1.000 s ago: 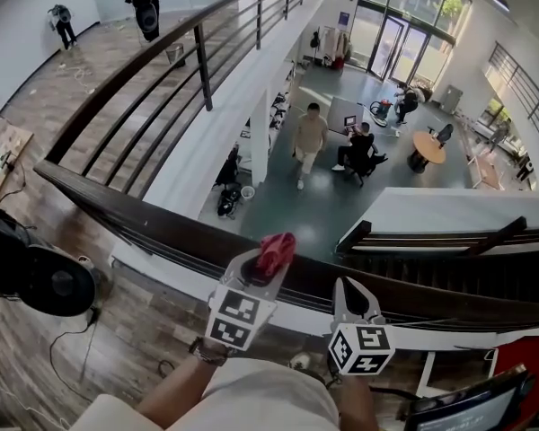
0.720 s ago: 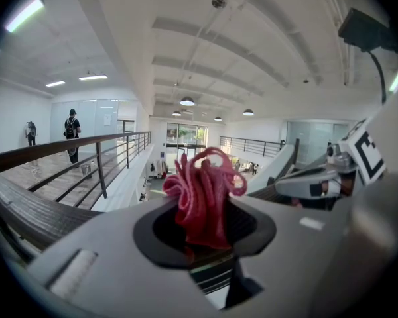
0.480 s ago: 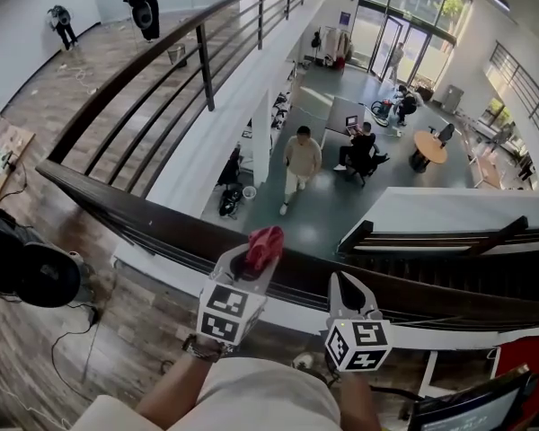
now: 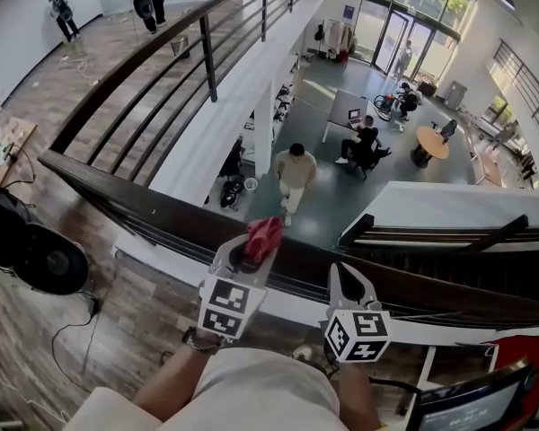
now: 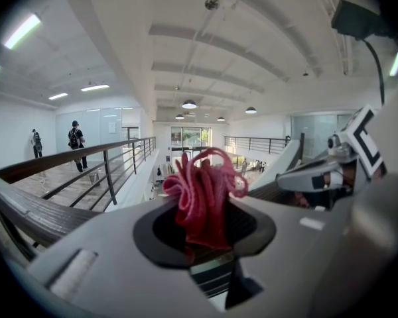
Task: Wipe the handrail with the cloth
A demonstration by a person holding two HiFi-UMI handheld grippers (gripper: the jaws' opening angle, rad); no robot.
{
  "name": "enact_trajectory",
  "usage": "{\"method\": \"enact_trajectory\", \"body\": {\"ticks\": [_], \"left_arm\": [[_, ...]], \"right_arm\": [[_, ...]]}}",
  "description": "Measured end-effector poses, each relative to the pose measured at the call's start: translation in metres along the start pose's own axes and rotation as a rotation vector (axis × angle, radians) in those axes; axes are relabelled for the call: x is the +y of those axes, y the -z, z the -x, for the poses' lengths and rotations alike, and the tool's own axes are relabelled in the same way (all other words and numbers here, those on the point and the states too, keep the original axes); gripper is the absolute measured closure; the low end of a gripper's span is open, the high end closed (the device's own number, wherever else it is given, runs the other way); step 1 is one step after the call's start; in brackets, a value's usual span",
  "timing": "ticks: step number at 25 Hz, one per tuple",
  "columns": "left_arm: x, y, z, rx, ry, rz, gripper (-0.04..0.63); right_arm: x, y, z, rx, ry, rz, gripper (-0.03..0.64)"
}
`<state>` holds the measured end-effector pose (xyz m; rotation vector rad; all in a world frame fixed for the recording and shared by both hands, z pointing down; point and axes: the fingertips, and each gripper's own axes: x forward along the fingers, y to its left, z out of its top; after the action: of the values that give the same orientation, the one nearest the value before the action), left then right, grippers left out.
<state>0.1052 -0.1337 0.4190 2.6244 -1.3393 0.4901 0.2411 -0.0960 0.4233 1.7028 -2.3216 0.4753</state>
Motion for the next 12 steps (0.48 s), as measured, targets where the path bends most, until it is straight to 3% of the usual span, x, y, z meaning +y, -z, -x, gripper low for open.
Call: {"method": "enact_trajectory", "body": {"ticks": [12], "left_arm": [[-0.015,0.019,0.015,-0.002,0.015,-0.002,0.466]], "right_arm": [[0.004,0.009,-0.002,0.010,-0.002,-0.002,0.614]]}}
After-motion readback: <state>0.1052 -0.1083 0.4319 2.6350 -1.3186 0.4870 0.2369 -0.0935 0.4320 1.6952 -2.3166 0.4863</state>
